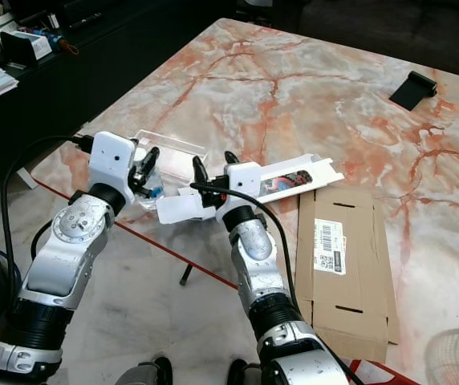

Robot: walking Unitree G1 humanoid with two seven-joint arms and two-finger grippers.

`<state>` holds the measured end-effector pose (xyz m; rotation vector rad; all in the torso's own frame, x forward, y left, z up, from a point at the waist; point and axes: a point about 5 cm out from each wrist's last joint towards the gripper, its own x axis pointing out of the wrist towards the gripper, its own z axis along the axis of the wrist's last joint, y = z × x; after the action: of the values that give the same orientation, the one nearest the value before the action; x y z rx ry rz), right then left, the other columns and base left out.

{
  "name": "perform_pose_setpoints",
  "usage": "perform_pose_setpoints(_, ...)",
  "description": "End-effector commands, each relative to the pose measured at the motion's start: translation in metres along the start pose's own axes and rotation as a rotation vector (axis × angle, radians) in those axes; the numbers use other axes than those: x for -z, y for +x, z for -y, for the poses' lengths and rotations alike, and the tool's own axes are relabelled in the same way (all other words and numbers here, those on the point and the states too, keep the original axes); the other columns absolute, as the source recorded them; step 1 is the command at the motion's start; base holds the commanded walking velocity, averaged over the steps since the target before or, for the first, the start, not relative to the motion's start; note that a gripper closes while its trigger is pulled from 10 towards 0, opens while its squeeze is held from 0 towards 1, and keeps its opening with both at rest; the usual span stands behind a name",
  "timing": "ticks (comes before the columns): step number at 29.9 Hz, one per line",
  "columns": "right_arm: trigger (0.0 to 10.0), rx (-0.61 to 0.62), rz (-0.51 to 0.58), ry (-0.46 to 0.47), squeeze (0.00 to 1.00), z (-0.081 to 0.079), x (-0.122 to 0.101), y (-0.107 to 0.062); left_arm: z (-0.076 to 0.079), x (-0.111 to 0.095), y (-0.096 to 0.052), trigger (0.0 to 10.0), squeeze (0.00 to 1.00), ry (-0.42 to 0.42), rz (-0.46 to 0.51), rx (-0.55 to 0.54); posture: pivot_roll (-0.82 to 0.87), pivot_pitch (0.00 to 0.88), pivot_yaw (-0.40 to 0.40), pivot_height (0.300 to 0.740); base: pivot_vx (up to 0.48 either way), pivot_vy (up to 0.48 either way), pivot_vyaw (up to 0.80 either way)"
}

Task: Picking trash to rubbish bin

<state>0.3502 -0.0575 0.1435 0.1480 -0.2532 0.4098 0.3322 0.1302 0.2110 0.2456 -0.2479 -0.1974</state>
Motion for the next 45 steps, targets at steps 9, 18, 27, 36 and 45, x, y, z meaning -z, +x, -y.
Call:
perform_pose_setpoints(9, 10.0, 0.008, 0.033, 0.015, 0.00, -0.003, -0.008, 0.006, -0.018, -0.017, 0.000, 10.0, 0.00, 0.039, 0.147, -0.190, 0.14, 0.173, -0.006, 0.740, 0.000, 0.000, 0.00)
perform_pose_setpoints(18, 10.0, 0.018, 0.089, 0.015, 0.00, 0.001, -0.021, 0.010, -0.019, -0.011, -0.011, 10.0, 0.00, 0.164, 0.193, -0.285, 0.14, 0.172, -0.008, 0.740, 0.000, 0.000, 0.00)
perform_pose_setpoints(27, 10.0, 0.032, 0.120, 0.011, 0.00, 0.007, -0.029, 0.014, -0.019, -0.009, -0.013, 10.0, 0.00, 0.155, 0.187, -0.297, 0.14, 0.172, -0.009, 0.740, 0.000, 0.000, 0.00)
perform_pose_setpoints(36, 10.0, 0.031, 0.120, 0.014, 0.00, 0.005, -0.029, 0.013, -0.017, -0.010, -0.011, 10.0, 0.00, 0.162, 0.217, -0.302, 0.14, 0.170, -0.008, 0.740, 0.000, 0.000, 0.00)
perform_pose_setpoints(45, 10.0, 0.028, 0.115, 0.019, 0.00, 0.005, -0.028, 0.012, -0.015, -0.011, -0.011, 10.0, 0.00, 0.160, 0.225, -0.294, 0.14, 0.170, -0.008, 0.740, -0.091, 0.000, 0.00)
